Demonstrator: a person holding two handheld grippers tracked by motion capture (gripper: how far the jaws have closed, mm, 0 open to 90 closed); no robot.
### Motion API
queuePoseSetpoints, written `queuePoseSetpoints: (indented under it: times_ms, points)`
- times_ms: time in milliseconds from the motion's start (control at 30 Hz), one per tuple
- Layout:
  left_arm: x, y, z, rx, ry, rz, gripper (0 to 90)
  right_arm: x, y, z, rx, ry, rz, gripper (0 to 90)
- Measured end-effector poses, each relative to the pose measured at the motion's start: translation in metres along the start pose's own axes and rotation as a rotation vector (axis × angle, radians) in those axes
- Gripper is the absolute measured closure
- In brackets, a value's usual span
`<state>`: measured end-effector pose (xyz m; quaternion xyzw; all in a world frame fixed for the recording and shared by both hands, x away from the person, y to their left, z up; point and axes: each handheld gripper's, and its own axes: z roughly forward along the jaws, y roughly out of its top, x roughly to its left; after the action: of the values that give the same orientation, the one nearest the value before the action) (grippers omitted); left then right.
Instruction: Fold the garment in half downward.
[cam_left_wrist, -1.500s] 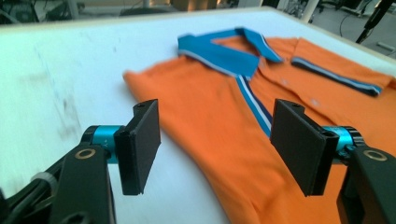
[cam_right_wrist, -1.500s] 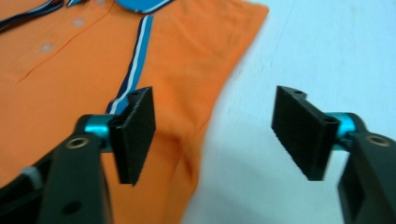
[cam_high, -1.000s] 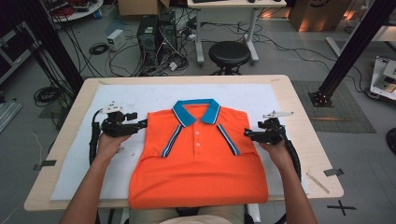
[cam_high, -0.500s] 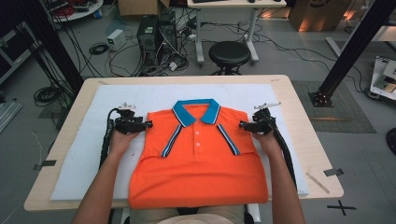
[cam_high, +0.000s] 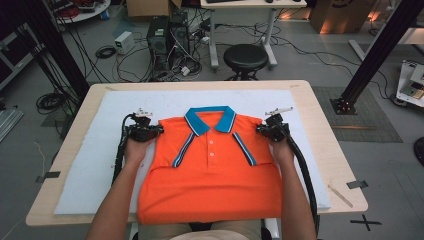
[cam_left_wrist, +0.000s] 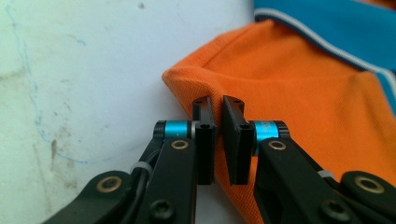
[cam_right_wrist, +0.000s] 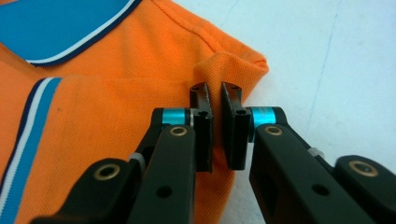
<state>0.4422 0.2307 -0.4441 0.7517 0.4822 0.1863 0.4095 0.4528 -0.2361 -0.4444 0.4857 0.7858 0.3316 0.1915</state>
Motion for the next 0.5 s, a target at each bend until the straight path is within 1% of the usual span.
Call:
queuePoseSetpoints:
  times_ms: [67,133,200,233,267,333,400,500]
  points:
    - [0.003,0.003,-0.003,-0.044,-0.012,-0.022,83.7,0.000,0.001,-0.002,-0.022,-0.011,-0.010,86.1]
    - [0.004,0.007,-0.006,-0.065,-0.024,-0.023,83.7,0.000,0.003,-0.005,-0.047,-0.029,-0.022,86.2]
    - [0.005,0.012,-0.008,-0.085,-0.025,-0.018,83.7,0.000,0.005,-0.007,-0.069,-0.044,-0.040,86.2]
    - [0.005,0.014,-0.010,-0.108,-0.028,-0.022,83.7,-0.001,0.006,-0.009,-0.083,-0.049,-0.041,86.2]
    - [0.006,0.014,-0.011,-0.121,-0.031,-0.031,83.7,-0.001,0.006,-0.010,-0.099,-0.052,-0.038,86.2]
    - [0.006,0.014,-0.012,-0.130,-0.042,-0.032,83.7,-0.002,0.007,-0.014,-0.127,-0.043,-0.018,86.1]
    - [0.006,0.014,-0.016,-0.144,-0.053,-0.029,83.7,-0.001,0.008,-0.017,-0.133,-0.047,-0.026,86.1]
    - [0.005,0.013,-0.024,-0.166,-0.063,-0.027,83.7,0.002,0.009,-0.024,-0.152,-0.035,-0.032,86.0]
